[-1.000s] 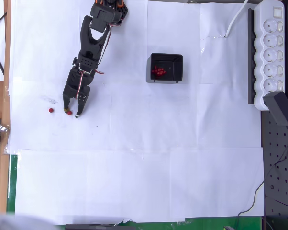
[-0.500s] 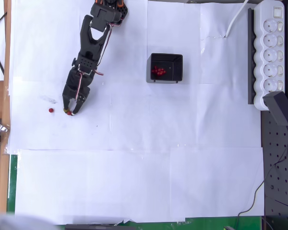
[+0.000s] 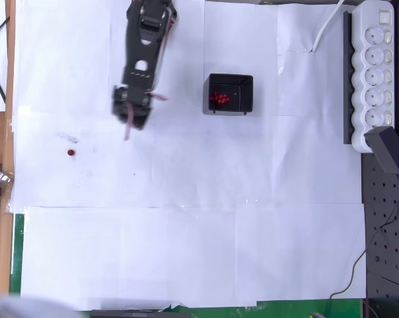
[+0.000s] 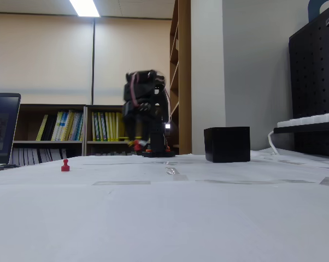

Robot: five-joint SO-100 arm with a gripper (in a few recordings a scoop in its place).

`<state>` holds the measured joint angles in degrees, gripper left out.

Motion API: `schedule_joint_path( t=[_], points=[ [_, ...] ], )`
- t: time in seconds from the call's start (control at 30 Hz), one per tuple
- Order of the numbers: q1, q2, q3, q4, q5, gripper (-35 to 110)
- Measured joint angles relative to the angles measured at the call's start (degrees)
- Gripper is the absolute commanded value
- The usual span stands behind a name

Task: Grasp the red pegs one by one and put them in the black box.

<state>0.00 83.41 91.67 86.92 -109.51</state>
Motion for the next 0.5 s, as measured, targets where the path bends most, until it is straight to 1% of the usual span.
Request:
schedule_joint_path(
  t=[0.07, 0.2, 0.33, 0.5],
  points=[
    [-4.8, -1.8, 2.7, 3.9, -4.0, 0],
    [-16.1, -3.5, 7.9, 7.0, -12.6, 0],
    [-28.2, -3.5, 11.5, 7.0, -19.4, 0],
    [-38.7, -2.0, 12.3, 3.3, -25.6, 0]
  ],
)
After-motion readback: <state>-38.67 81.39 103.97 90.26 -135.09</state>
